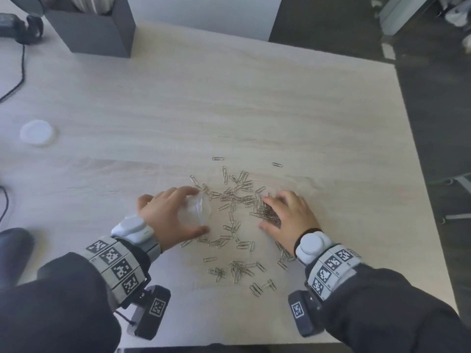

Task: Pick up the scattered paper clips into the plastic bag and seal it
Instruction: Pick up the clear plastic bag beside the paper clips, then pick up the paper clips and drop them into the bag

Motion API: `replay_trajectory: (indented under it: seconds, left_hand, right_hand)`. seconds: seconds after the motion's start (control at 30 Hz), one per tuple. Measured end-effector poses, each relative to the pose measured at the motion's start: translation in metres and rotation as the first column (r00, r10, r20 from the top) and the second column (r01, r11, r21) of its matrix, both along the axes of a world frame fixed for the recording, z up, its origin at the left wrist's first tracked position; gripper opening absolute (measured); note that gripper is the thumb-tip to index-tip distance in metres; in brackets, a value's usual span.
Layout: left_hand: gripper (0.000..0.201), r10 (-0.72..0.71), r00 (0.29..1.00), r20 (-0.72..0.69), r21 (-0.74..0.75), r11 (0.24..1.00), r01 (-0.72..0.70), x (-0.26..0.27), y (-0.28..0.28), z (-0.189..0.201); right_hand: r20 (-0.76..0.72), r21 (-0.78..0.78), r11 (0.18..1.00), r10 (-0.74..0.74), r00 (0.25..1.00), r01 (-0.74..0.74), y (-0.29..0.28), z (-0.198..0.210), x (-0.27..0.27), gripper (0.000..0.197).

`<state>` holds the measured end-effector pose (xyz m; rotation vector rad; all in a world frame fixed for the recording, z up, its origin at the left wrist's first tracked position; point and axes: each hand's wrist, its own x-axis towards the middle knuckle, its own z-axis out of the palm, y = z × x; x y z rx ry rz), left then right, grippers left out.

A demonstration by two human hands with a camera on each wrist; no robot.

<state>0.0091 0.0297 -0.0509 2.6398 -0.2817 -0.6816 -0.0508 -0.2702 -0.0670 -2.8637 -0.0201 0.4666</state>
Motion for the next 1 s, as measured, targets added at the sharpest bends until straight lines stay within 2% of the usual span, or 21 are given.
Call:
replay_trajectory:
  seconds: [0.1, 0.27, 0.37, 0.47, 0.57, 0.6, 0.67, 0.73, 0.8, 0.87, 1.0]
  left_hand:
    - [0.083, -0.037, 0.999, 0.003, -0.024, 0.999, 0.037, -0.012, -0.008, 0.006]
    - [0.078, -0.052, 0.998, -0.021, -0.064, 0.997, 0.050, -0.024, -0.028, 0.008]
    - [0.078, -0.041, 0.999, -0.028, -0.081, 0.996, 0.038, -0.030, -0.042, 0.006]
    - [0.078, -0.028, 0.999, -0.033, -0.101, 0.995, 0.024, -0.034, -0.052, 0.006]
    - [0.078, -0.028, 0.998, -0.049, -0.104, 0.994, 0.023, -0.039, -0.059, 0.005]
    - [0.077, -0.025, 0.998, -0.054, -0.107, 0.994, 0.019, -0.040, -0.060, 0.005]
    - [0.077, -0.023, 0.998, -0.057, -0.106, 0.994, 0.017, -0.045, -0.064, 0.005]
    - [0.077, -0.019, 0.999, -0.051, -0.110, 0.994, 0.013, -0.048, -0.068, 0.006]
    - [0.079, -0.016, 0.999, -0.045, -0.114, 0.993, 0.011, -0.051, -0.071, 0.007]
    - [0.084, -0.027, 0.999, -0.041, -0.106, 0.994, 0.022, -0.053, -0.075, 0.009]
    - [0.085, -0.057, 0.998, -0.033, -0.097, 0.994, 0.054, -0.055, -0.080, 0.014]
  right_hand:
    - [-0.040, 0.104, 0.993, -0.057, 0.998, 0.061, 0.005, 0.001, 0.000, 0.045]
    - [-0.134, 0.136, 0.985, -0.083, 0.987, 0.102, 0.013, 0.008, 0.001, 0.021]
    - [-0.168, 0.157, 0.978, -0.110, 0.980, 0.137, 0.013, 0.014, 0.003, 0.012]
    - [-0.204, 0.220, 0.949, -0.183, 0.962, 0.228, 0.011, 0.018, 0.003, 0.013]
    - [-0.259, 0.336, 0.838, -0.356, 0.898, 0.429, 0.009, 0.022, -0.004, 0.011]
    - [-0.301, 0.405, 0.765, -0.405, 0.864, 0.500, 0.010, 0.023, -0.006, 0.011]
    - [-0.405, 0.561, 0.563, -0.453, 0.794, 0.607, 0.014, 0.030, -0.009, 0.013]
    - [-0.480, 0.664, 0.374, -0.451, 0.752, 0.648, 0.019, 0.039, -0.009, 0.015]
    - [-0.513, 0.718, 0.264, -0.424, 0.746, 0.644, 0.028, 0.049, -0.007, 0.017]
    - [-0.524, 0.743, 0.231, -0.383, 0.761, 0.628, 0.037, 0.054, -0.006, 0.018]
    - [-0.524, 0.747, 0.276, -0.315, 0.792, 0.604, 0.047, 0.060, -0.006, 0.012]
